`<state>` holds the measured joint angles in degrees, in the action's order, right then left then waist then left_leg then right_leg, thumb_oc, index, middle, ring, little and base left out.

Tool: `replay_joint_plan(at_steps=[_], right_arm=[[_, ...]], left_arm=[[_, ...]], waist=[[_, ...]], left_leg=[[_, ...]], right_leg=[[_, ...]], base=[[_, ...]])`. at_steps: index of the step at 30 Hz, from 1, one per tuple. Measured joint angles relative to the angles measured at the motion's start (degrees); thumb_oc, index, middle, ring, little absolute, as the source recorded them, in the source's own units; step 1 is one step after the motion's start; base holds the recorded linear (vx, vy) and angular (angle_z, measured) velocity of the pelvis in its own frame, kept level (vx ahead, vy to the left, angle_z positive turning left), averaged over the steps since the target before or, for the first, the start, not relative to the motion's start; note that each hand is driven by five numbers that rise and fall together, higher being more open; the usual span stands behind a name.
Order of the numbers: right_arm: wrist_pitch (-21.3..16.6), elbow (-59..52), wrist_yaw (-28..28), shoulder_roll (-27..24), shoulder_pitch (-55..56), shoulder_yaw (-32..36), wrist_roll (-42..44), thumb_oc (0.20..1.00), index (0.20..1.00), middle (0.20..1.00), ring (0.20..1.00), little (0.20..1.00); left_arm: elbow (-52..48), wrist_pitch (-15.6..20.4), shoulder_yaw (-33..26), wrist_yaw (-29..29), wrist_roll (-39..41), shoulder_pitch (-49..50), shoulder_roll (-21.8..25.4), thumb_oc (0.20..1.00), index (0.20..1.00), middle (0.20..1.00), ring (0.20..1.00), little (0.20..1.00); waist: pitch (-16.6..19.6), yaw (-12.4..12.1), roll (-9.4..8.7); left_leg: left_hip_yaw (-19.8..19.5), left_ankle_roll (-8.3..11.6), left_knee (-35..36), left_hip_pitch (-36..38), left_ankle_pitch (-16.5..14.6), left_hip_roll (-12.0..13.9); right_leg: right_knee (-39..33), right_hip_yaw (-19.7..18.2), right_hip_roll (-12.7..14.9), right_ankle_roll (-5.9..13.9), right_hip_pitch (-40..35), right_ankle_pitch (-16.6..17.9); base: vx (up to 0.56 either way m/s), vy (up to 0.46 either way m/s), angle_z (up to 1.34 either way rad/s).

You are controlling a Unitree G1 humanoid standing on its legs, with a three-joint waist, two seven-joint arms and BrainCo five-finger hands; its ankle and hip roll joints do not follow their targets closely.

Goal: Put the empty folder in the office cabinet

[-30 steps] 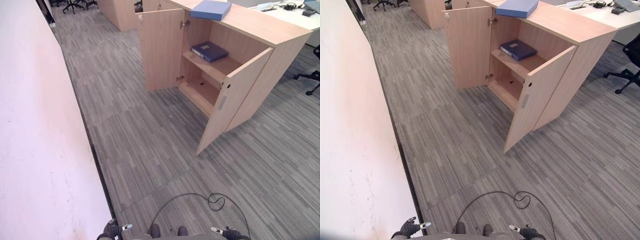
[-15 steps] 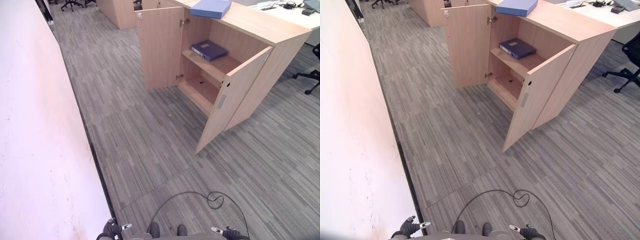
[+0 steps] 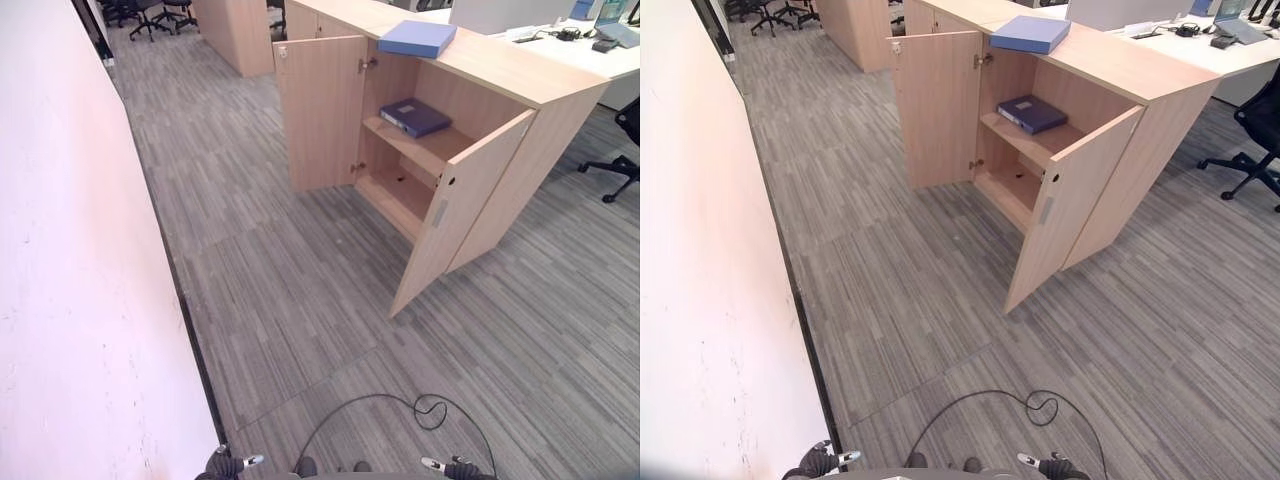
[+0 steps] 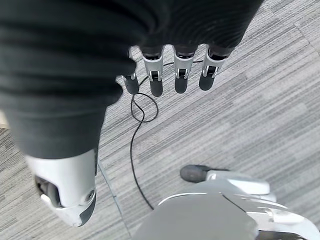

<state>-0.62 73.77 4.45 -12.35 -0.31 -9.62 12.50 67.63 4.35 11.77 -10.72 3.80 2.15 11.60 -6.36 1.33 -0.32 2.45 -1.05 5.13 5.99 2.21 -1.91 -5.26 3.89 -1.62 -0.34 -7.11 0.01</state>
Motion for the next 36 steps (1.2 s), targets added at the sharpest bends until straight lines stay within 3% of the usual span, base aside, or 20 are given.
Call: replay_joint_plan(at_steps=[14,19,22,23,24,25,26,27,29,30,31,34,36], right_arm=[[0.0,-0.1,-0.2,0.0,0.1,-1.4,0.0,1.000,1.000,1.000,1.000,1.000],[0.1,-1.4,-0.7,0.1,0.5,-1.5,0.0,1.000,1.000,1.000,1.000,1.000],[0.1,-2.2,-0.7,0.9,-0.7,-2.9,0.2,1.000,1.000,1.000,1.000,1.000],[0.0,-3.0,-0.6,1.5,-1.6,-3.8,0.4,1.000,1.000,1.000,1.000,1.000],[0.0,-3.6,-0.6,2.3,-2.7,-3.8,0.5,1.000,1.000,1.000,1.000,1.000],[0.1,-3.5,-0.5,2.4,-3.2,-3.8,0.5,1.000,1.000,1.000,1.000,1.000],[0.1,-3.3,-0.3,2.2,-3.8,-3.8,0.5,1.000,1.000,1.000,1.000,1.000],[0.1,-3.1,0.0,2.2,-3.7,-3.8,0.5,1.000,1.000,1.000,1.000,1.000],[0.4,-3.1,0.1,2.2,-3.4,-3.8,0.5,1.000,1.000,1.000,1.000,1.000],[0.7,-3.9,0.0,2.1,-3.7,-5.2,0.5,1.000,1.000,1.000,1.000,1.000],[0.7,-3.9,0.0,1.4,-4.0,-5.5,0.3,1.000,1.000,1.000,1.000,1.000],[0.8,-3.9,0.0,0.3,-4.0,-5.4,0.2,1.000,1.000,1.000,1.000,1.000],[0.8,-3.5,0.0,-0.1,-3.8,-5.4,-0.1,1.000,1.000,1.000,1.000,1.000]], left_arm=[[0.5,-0.2,0.1,0.4,-0.3,0.1,0.2,1.000,1.000,1.000,1.000,1.000],[2.2,-0.4,-1.1,-0.1,0.4,0.1,0.4,1.000,1.000,1.000,1.000,1.000],[3.8,-0.3,-2.9,-0.9,2.7,-1.3,1.3,1.000,1.000,1.000,1.000,1.000],[3.9,-0.1,-3.0,-1.4,2.9,-2.8,1.8,1.000,1.000,1.000,1.000,1.000],[3.8,0.1,-2.9,-1.7,3.9,-5.5,3.2,1.000,1.000,1.000,1.000,1.000],[4.2,0.1,-3.0,-2.0,4.3,-5.7,3.2,1.000,1.000,1.000,1.000,1.000],[4.2,0.0,-3.0,-2.4,4.8,-5.5,3.1,1.000,1.000,1.000,1.000,1.000],[4.2,0.1,-3.1,-2.5,4.9,-5.1,2.9,1.000,1.000,1.000,1.000,1.000],[4.2,0.2,-4.5,-2.8,5.1,-4.6,2.5,1.000,1.000,1.000,1.000,1.000],[5.6,0.6,-6.0,-2.7,6.6,-2.2,1.6,1.000,1.000,1.000,1.000,1.000],[6.4,0.4,-6.3,-2.7,7.2,-2.0,1.1,1.000,1.000,1.000,1.000,1.000],[7.6,-0.1,-7.4,-2.6,7.7,-0.5,-0.4,1.000,1.000,1.000,1.000,1.000],[8.1,-0.1,-8.1,-2.4,9.4,0.8,-1.1,1.000,1.000,1.000,1.000,1.000]], waist=[[-0.1,0.1,-0.23],[-0.1,0.0,-1.39],[-1.5,-0.2,-3.40],[-2.7,-0.2,-4.99],[-5.8,-0.4,-7.10],[-6.3,-1.3,-7.49],[-7.2,-1.4,-7.02],[-7.6,-1.4,-6.72],[-7.7,-1.7,-6.55],[-7.2,-2.7,-5.63],[-7.4,-2.8,-5.01],[-7.8,-3.8,-2.50],[-7.6,-4.5,-1.71]], left_leg=[[0.3,0.00,0.0,-0.9,0.0,0.1],[0.3,0.65,-0.2,-2.0,-0.2,0.5],[0.8,3.14,-6.9,-6.7,-0.7,0.7],[1.6,3.44,-14.4,-11.9,-0.9,0.5],[3.4,5.12,-25.7,-18.5,0.2,0.5],[3.7,6.62,-28.1,-20.4,1.3,0.8],[5.1,6.50,-32.9,-22.3,1.1,1.7],[6.2,6.24,-33.4,-23.2,0.8,2.4],[7.9,5.99,-27.7,-22.8,0.8,3.3],[7.1,7.57,-9.9,-21.6,2.0,4.3],[6.1,7.77,-4.2,-21.2,3.0,4.8],[4.0,8.88,0.7,-21.9,5.0,8.3],[4.6,9.79,0.7,-21.6,5.7,9.3]], right_leg=[[0.0,-0.2,-0.1,0.02,0.9,0.0],[0.2,-0.1,-0.4,-0.05,1.9,0.0],[3.4,0.5,-0.8,-1.26,4.7,-1.0],[6.1,2.2,-0.4,-2.64,7.1,-2.0],[7.9,3.7,1.5,-4.50,8.3,-3.1],[7.9,4.2,1.8,-5.37,7.7,-2.8],[6.3,5.5,1.7,-5.61,5.9,-2.6],[5.0,6.6,1.8,-6.40,4.4,-2.1],[3.0,7.7,1.9,-6.47,3.1,-2.1],[1.6,8.1,1.8,-5.55,2.7,-2.6],[1.0,8.1,1.5,-5.53,2.1,-2.3],[-0.1,8.0,-0.3,-5.46,0.4,-2.2],[-0.1,8.0,-0.6,-4.97,-1.5,-3.6]], base=[[0.00,-0.026,-0.01],[-0.03,-0.169,0.00],[-0.11,-0.214,0.11],[0.09,-0.182,0.62],[0.12,-0.127,0.67],[0.19,-0.130,0.67],[0.13,-0.018,0.45],[0.23,0.005,0.54],[0.27,0.043,0.39],[0.29,0.073,0.19],[0.20,0.049,0.18],[0.28,0.058,0.05],[0.34,0.132,0.06]])
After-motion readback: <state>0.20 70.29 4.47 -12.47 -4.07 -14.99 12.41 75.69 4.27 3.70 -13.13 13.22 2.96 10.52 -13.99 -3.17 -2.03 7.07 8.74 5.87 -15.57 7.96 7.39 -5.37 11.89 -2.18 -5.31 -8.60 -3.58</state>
